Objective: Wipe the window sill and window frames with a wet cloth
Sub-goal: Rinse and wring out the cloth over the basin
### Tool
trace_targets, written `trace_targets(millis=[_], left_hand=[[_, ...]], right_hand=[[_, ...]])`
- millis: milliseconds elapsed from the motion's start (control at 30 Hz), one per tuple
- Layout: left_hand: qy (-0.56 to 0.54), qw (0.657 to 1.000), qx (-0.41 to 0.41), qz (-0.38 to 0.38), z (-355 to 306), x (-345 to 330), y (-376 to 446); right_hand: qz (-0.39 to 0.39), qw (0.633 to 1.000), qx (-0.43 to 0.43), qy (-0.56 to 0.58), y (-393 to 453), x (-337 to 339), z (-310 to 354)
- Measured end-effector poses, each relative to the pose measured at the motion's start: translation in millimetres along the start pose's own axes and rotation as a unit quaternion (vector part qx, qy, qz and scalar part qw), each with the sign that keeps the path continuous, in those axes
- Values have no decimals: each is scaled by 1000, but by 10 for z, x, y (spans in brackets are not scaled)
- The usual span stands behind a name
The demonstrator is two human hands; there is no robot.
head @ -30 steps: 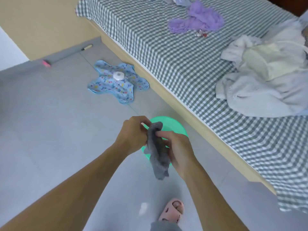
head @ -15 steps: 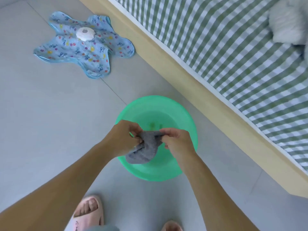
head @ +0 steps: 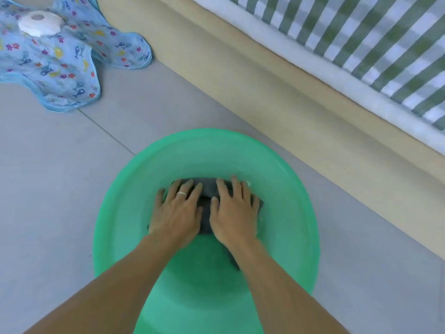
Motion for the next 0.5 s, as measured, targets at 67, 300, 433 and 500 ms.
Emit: trace_targets(millis=[67, 300, 433, 500], left_hand=[[-13, 999, -12, -38, 19, -195, 18], [-9, 989, -83, -119, 5, -277, 73], [-71, 987, 45, -136, 32, -134, -114], [-112, 986, 78, -97, -60, -157, -122]], right_hand=[[14, 999, 41, -26, 43, -244, -59], [-97, 984, 116, -94, 80, -293, -304], [-190, 978, -46, -72, -138, -179, -321], [-208, 974, -85, 35, -166, -193, -214]])
Point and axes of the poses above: each hand's wrist, its own y-axis towards the middle knuckle, its own x-axis out of the back of the hand, z = x × y, the point moved 7 cm from there along y, towards the middle knuckle, and after that the axes turned 11 degrees about x, right-handed, at the moved point
